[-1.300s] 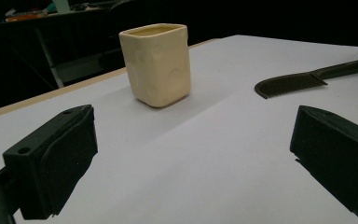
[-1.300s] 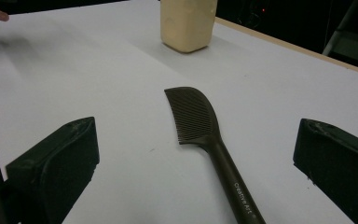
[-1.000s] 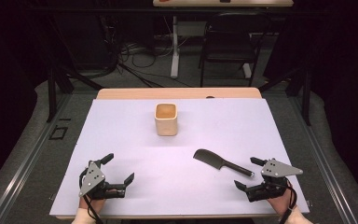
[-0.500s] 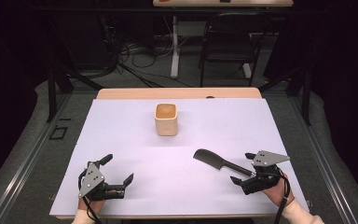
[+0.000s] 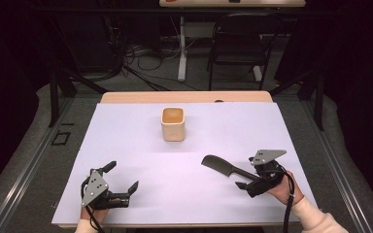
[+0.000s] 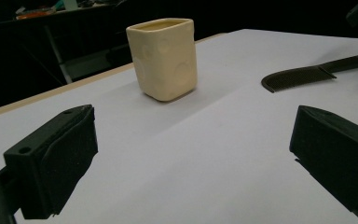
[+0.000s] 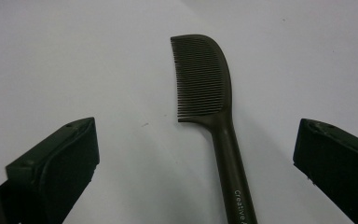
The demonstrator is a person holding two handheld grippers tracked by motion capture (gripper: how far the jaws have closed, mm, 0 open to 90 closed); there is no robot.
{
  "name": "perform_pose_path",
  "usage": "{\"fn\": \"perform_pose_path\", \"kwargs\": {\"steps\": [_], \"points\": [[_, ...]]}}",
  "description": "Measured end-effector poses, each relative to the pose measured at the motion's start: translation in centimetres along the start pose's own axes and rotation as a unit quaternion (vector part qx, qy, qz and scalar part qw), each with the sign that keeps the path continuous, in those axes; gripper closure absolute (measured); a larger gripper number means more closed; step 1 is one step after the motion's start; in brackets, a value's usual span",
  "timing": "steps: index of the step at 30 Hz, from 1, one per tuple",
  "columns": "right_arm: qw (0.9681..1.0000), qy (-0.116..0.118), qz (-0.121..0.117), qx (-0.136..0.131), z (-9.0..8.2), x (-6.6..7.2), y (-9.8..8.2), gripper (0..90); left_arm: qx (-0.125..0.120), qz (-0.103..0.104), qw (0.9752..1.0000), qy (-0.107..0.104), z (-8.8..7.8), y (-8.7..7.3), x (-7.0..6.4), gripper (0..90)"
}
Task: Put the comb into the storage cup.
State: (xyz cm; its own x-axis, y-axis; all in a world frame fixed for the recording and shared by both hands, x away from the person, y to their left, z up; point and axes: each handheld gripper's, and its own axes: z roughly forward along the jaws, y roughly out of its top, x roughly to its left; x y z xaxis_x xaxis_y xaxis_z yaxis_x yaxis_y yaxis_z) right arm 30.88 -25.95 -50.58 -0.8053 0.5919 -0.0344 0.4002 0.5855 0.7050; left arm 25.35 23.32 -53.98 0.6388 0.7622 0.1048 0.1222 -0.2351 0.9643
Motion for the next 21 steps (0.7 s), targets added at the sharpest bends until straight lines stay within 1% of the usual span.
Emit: {"fn": "perform_pose_path", "kwargs": {"steps": [2, 3, 6, 7, 8, 10, 11, 12, 14, 15, 16, 17, 19, 20, 21], "points": [[0.9999, 0.004, -0.002, 0.017, 0.4, -0.1, 0.3, 0.0, -0.002, -0.001, 1.0, 0.002, -0.1, 0.0, 0.0, 0.6], [0.9999, 0.004, -0.002, 0.017, 0.4, -0.1, 0.3, 0.0, -0.002, -0.001, 1.0, 0.002, -0.1, 0.0, 0.0, 0.6], [0.9991, 0.01, -0.005, 0.041, 0.9, -0.4, 0.8, 0.0, 0.0, -0.002, 1.0, 0.003, -0.2, 0.0, 0.0, 0.4], [0.9986, 0.016, -0.004, 0.05, 1.0, -0.5, 1.0, 0.0, 0.001, 0.0, 1.0, 0.002, -0.2, 0.0, 0.0, 0.2], [0.9976, 0.017, -0.007, 0.067, 1.4, -0.6, 1.2, 0.0, 0.001, 0.0, 1.0, 0.001, -0.2, 0.0, 0.0, 0.3], [0.9963, 0.021, -0.01, 0.083, 1.7, -0.7, 1.5, 0.0, 0.001, -0.001, 1.0, 0.001, -0.2, 0.0, 0.0, 0.3], [0.9963, 0.021, -0.01, 0.083, 1.7, -0.7, 1.5, 0.0, 0.001, -0.001, 1.0, 0.001, -0.2, 0.0, 0.0, 0.3], [0.9958, 0.018, -0.016, 0.089, 1.9, -0.8, 1.6, 0.0, -0.001, -0.002, 1.0, 0.001, -0.2, 0.0, 0.0, 0.3], [0.9943, 0.023, -0.016, 0.103, 2.2, -0.8, 1.9, 0.0, 0.0, -0.001, 1.0, 0.0, -0.2, 0.0, 0.0, 0.2], [0.9938, 0.02, -0.02, 0.107, 2.3, -0.9, 2.1, 0.0, 0.001, 0.0, 1.0, -0.001, -0.1, 0.0, 0.0, 0.1], [0.9922, 0.021, -0.025, 0.12, 2.5, -1.0, 2.3, 0.4, -0.001, -0.001, 1.0, -0.003, -0.1, 0.0, 0.0, 0.1], [0.9917, 0.019, -0.024, 0.125, 2.7, -1.0, 2.4, 2.0, -0.001, -0.001, 1.0, -0.003, -0.1, 0.0, 0.0, 0.1], [0.9904, 0.019, -0.024, 0.135, 2.9, -1.2, 2.7, 10.0, -0.002, 0.0, 1.0, -0.003, -0.1, 0.0, 0.0, 0.1], [0.9904, 0.019, -0.024, 0.135, 2.9, -1.2, 2.7, 10.0, -0.002, 0.0, 1.0, -0.003, -0.1, 0.0, 0.0, 0.1], [0.9883, 0.016, -0.023, 0.15, 3.1, -1.4, 2.9, 18.1, -0.001, 0.0, 1.0, -0.003, -0.1, 0.0, 0.0, 0.1]]}}
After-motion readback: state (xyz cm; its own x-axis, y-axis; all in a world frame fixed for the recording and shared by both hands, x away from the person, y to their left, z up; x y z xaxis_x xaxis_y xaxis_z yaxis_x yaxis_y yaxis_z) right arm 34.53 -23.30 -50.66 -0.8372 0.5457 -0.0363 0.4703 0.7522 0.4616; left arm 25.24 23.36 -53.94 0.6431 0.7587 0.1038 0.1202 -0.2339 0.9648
